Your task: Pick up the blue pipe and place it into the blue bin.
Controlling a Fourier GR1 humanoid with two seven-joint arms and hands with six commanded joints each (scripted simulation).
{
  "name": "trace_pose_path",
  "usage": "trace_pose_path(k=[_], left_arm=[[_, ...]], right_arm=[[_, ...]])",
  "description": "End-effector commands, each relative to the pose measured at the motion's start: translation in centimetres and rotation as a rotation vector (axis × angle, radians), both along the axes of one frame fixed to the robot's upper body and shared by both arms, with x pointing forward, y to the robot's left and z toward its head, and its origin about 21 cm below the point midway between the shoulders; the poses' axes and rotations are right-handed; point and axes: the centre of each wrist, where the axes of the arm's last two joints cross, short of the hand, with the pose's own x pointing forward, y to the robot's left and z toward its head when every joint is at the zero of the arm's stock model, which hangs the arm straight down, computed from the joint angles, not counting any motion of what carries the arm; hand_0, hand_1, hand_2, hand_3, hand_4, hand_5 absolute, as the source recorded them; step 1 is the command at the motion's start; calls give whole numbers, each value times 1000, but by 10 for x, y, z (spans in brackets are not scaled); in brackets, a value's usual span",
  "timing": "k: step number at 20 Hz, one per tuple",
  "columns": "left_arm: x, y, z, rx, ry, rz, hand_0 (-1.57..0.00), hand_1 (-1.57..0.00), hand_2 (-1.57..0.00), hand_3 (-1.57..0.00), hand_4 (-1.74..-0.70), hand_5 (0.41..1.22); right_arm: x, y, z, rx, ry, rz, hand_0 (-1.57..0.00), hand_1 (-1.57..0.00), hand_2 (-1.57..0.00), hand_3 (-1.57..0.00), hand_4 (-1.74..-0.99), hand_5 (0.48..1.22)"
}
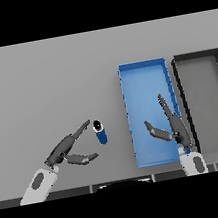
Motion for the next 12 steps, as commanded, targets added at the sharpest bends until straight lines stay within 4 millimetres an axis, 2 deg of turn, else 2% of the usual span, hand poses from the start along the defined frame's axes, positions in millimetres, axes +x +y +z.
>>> trace_pose_path(k=[1, 3, 6, 10, 12], left_arm=[[5, -3, -4, 2, 14, 5, 1, 1, 1, 1, -1200, 467], [6, -16, -18, 14, 56, 0, 1, 1, 1, 1, -1195, 467], [18, -28, -25, -25, 63, -10, 1, 1, 1, 1, -1186, 469], [28, -49, -30, 10, 39, -38, 1, 1, 1, 1, -1131, 462], [32, -59, -35, -54, 54, -61, 1, 1, 1, 1, -1171, 495]], right_arm=[[-1, 1, -2, 0, 6, -3, 1, 1, 1, 1, -1231, 623], [-1, 0, -2, 5, 0, -8, 1, 1, 1, 1, -1229, 621], [-3, -4, -2, -4, 5, -10, 1, 1, 1, 1, -1212, 610], [0, -7, 0, -2, 4, -10, 1, 1, 1, 1, -1201, 605], [0, -9, 2, -5, 0, -12, 1, 1, 1, 1, -1204, 607]])
